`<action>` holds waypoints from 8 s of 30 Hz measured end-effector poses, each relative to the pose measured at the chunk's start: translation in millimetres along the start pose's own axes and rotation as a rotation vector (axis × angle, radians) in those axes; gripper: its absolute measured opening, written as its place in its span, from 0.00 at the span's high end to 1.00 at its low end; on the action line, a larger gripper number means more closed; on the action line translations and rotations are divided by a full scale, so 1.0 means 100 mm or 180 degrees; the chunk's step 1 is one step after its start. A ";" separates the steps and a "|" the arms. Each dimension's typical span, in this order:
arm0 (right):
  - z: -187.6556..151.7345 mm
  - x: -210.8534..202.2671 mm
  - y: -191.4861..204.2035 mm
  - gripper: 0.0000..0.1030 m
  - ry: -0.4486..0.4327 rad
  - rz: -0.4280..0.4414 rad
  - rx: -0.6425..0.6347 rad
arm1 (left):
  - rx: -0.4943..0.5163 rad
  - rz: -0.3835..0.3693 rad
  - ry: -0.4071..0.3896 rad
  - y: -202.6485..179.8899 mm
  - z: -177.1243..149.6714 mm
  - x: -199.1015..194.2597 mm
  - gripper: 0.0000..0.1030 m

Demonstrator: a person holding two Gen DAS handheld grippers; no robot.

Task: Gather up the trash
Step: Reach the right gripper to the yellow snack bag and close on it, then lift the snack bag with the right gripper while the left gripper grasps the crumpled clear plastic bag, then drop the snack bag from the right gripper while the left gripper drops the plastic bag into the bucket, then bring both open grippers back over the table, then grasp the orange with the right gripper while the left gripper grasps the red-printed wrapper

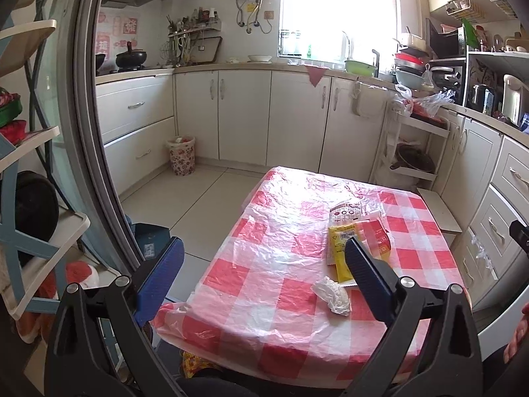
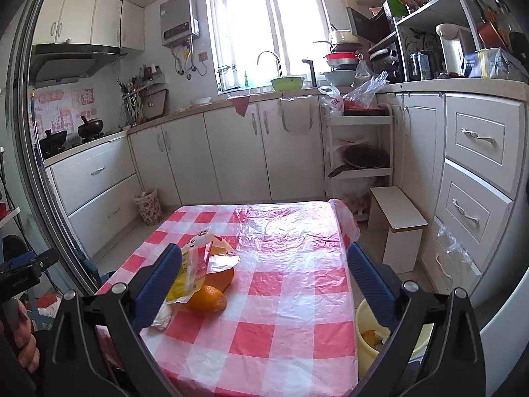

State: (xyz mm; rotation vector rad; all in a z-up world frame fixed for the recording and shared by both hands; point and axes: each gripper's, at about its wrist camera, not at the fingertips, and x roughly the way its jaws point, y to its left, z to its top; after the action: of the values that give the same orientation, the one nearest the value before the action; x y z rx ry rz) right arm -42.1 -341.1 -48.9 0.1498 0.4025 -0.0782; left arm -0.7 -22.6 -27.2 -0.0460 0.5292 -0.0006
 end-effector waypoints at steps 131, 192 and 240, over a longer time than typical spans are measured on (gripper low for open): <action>-0.51 1.61 -2.94 0.53 0.1915 -0.0578 0.1586 | 0.1045 -0.2422 0.1391 -3.54 -0.51 0.92 0.86; -0.62 2.09 0.80 0.31 0.2163 0.1639 -0.1538 | 0.1279 -0.0250 0.1253 -1.28 -0.30 2.12 0.20; 0.14 1.47 -0.14 0.79 0.1524 0.1718 -0.0299 | 0.0007 -0.0975 0.1121 -0.41 0.23 1.07 0.99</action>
State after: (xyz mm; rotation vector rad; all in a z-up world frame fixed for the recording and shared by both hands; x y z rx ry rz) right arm 96.3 -363.4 -96.2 0.1802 0.8284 0.5170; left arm 103.6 -63.7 -60.0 -0.1259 0.8698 -0.3133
